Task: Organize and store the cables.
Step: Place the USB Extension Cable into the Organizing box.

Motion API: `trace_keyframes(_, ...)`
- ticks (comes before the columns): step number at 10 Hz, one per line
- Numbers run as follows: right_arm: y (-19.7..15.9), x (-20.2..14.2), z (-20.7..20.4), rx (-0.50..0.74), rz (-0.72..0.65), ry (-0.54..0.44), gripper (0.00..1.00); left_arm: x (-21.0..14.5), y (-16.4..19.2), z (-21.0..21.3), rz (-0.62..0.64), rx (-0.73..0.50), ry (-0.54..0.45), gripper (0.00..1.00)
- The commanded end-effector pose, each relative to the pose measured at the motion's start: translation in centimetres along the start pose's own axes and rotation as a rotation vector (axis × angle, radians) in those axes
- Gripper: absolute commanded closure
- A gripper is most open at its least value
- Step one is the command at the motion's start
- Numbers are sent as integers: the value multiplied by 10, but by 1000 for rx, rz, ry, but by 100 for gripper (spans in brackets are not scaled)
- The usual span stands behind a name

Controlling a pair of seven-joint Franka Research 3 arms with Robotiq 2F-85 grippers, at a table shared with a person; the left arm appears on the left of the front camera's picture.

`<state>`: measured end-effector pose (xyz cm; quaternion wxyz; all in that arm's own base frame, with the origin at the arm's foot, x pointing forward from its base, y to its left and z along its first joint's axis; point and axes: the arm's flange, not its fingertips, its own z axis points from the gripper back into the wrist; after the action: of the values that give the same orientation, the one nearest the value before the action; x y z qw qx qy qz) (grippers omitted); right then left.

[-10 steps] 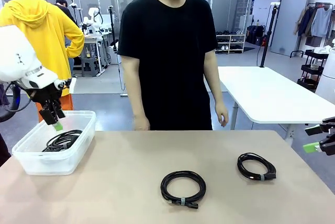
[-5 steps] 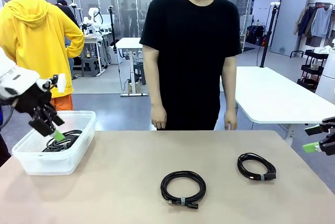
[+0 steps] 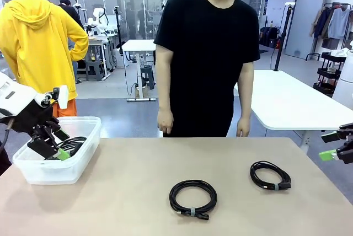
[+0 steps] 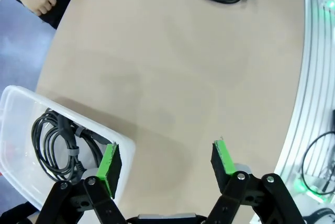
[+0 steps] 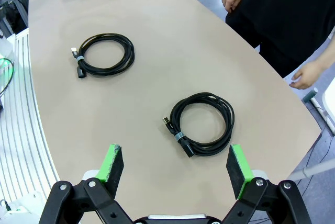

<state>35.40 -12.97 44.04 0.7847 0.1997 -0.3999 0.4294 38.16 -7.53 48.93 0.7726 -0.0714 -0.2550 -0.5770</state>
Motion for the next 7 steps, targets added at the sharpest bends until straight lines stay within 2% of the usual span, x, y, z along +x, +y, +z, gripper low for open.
trace_keyframes(1, -1, 0, -1, -2, -6, -18, 0, 1, 6, 1, 10, -4, 0, 13)
trace_keyframes(6, -1, 0, -1, -2, -6, -18, 0, -2, 3, 0, 3, -7, -11, 13)
trace_keyframes(7, 0, 0, 0, 0, 0, 0, 0, 9, -6, 3, -43, -32, -31, 13)
